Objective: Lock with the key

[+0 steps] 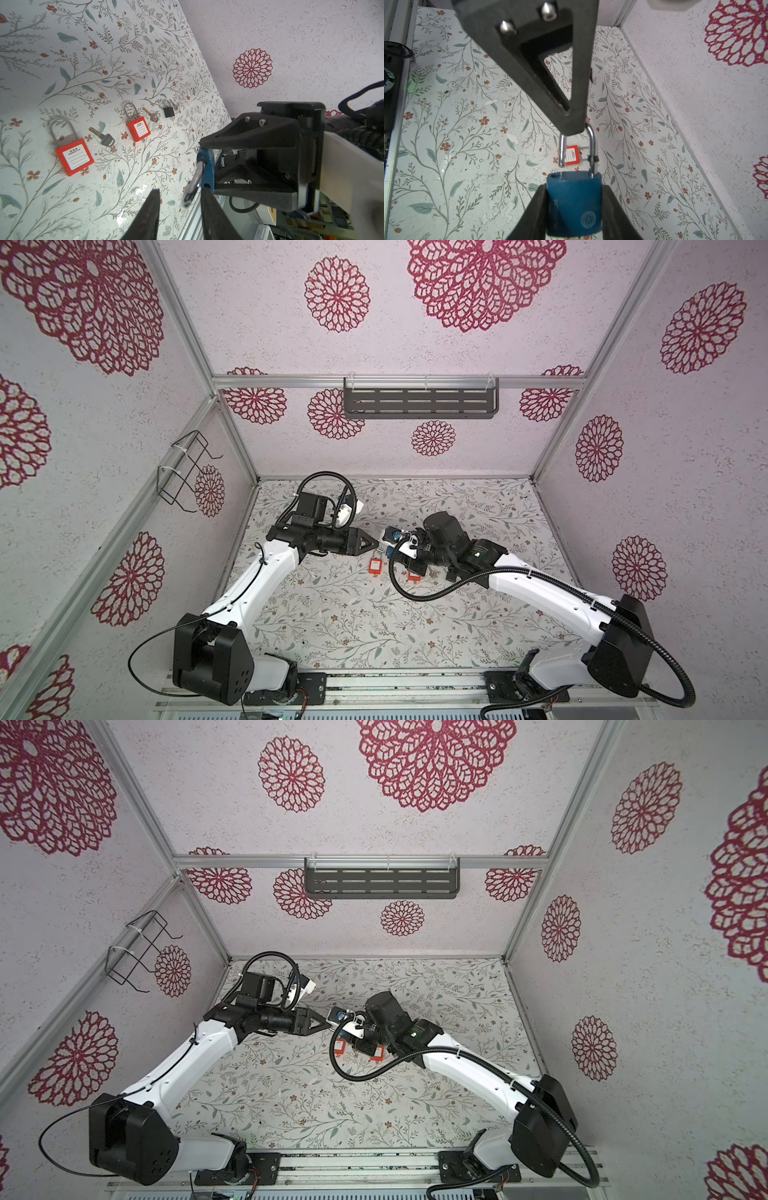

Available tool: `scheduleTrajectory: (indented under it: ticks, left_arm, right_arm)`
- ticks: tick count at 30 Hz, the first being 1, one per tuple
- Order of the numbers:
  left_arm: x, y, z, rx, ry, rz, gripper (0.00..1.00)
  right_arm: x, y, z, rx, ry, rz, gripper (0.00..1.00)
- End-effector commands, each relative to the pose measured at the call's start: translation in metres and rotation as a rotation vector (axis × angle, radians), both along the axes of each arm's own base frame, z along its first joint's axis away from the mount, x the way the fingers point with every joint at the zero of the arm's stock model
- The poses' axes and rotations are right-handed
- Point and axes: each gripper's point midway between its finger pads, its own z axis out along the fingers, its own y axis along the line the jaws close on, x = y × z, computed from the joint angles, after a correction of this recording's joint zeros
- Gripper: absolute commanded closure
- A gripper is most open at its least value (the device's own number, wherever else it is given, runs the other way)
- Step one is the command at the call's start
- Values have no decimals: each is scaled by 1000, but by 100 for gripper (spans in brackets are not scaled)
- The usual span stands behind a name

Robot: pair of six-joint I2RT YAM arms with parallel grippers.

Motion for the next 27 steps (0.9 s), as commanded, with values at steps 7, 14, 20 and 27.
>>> scheduleTrajectory:
  ticks: [7, 14, 20, 27]
  left_arm:
    - [0, -10, 15, -40, -48, -58, 74]
    - [-1, -12, 14, -40, -41, -69, 78]
    - [-4, -15, 14, -48, -32, -87, 80]
    - [-4, -17, 14, -48, -30, -98, 87]
  right_arm:
    - [-3, 7, 31, 79, -65, 41, 93]
    - [-2, 8, 32, 81, -70, 41, 93]
    - [-1, 8, 34, 84, -78, 35, 93]
    - [0, 8, 32, 78, -80, 31, 93]
